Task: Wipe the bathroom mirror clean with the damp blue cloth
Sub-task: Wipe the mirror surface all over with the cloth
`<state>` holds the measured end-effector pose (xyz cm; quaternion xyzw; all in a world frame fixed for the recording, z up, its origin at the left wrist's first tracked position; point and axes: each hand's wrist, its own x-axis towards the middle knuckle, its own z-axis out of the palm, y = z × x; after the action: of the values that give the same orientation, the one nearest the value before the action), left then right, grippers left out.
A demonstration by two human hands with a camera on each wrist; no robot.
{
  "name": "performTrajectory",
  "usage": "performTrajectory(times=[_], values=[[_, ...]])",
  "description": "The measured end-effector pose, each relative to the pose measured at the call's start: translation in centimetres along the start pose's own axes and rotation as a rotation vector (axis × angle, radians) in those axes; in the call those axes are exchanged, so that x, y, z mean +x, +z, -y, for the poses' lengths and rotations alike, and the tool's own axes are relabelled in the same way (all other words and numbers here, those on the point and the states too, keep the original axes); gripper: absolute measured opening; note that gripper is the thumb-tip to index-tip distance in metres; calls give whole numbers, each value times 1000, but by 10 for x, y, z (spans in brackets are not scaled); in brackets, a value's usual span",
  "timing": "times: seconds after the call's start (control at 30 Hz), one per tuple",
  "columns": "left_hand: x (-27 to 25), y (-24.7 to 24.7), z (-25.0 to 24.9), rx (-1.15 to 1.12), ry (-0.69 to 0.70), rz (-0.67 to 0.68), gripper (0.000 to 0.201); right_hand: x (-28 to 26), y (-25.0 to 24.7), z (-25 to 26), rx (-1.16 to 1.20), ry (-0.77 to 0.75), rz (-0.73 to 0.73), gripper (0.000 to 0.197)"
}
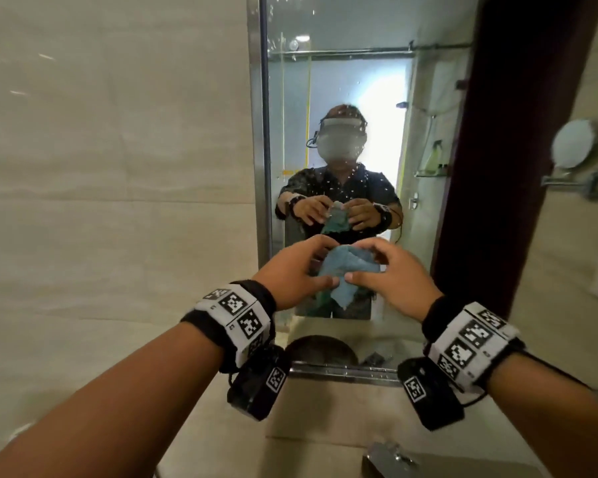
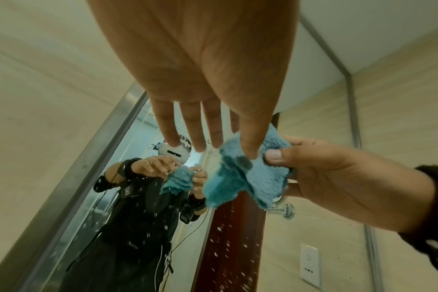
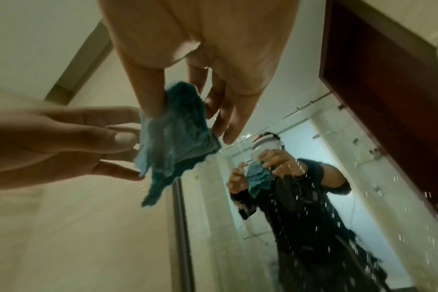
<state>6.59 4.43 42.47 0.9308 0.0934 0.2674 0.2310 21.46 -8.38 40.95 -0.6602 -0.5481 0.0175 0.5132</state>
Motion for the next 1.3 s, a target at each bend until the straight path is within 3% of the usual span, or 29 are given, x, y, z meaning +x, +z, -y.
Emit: performTrajectory(times=[0.17,0.3,0.53,0.63,0.87,0.97,1.1,1.3], values=[[42,-49,17,404,165,-105,58,37,-18,25,-199,13,-238,38],[78,-81,21,613,216,-232,63,60,-34,47,-383,-2,-255,37],[128,-140,-3,714,166,-409,66,116,-68,91,-624,-157,-246,43],[152,-159,-13,741,137,-424,73,152,-74,110,-667,-247,-280,40],[206,-184,-29,772,176,-449,97,232,-85,161,-662,-486,-593,46],[224,-183,-27,744,135,-402,113,255,-94,179,-718,-528,-677,39],[236,-165,-15,834,65,-394,134,257,-93,162,-847,-568,-631,27],[238,-162,-13,854,56,-433,133,249,-80,122,-882,-523,-557,39]])
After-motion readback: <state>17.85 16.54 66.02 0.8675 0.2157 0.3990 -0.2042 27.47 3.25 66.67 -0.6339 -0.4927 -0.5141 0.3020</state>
